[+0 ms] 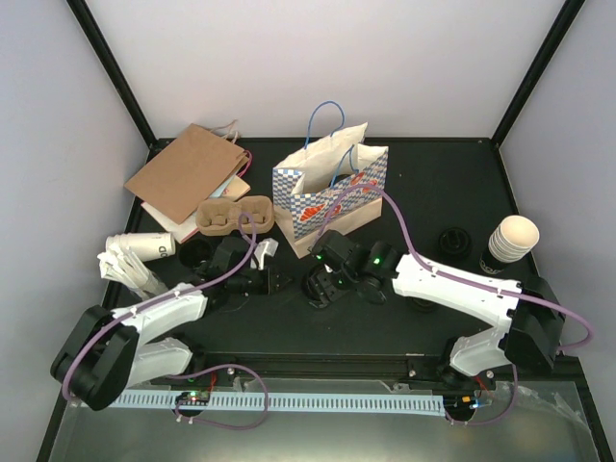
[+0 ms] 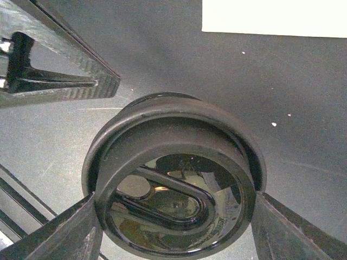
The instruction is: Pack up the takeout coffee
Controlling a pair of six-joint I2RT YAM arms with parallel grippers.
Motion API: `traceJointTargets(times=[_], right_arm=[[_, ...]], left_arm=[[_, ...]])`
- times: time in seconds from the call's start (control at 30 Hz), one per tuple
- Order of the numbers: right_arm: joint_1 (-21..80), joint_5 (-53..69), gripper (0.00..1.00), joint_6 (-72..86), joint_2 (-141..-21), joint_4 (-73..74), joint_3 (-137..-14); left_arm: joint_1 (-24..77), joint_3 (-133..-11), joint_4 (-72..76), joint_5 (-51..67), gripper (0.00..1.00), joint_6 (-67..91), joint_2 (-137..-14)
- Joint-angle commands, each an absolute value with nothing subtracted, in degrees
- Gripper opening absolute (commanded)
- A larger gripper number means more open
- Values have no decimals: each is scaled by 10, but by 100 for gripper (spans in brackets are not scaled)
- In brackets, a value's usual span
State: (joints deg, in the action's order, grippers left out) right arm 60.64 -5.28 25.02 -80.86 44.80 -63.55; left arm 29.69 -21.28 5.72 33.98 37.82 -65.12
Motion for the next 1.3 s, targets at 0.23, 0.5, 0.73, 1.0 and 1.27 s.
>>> traceJointTargets(times=[0.23, 0.5, 0.73, 1.0, 1.27], right_arm=[[615, -48, 70, 253, -830, 433, -642], [615, -49, 70, 250, -841, 432, -643], [615, -42, 70, 242, -858, 432, -650], [615, -41, 70, 239, -876, 438, -659], [615, -42, 70, 234, -911, 482, -700]], left_arm=[[302, -217, 119, 386, 2, 388, -696], [305, -220, 125, 387, 1, 389, -708], [307, -220, 134, 391, 2, 389, -721], [311, -223, 140, 395, 2, 390, -730], [313, -226, 154, 396, 2, 387, -766]])
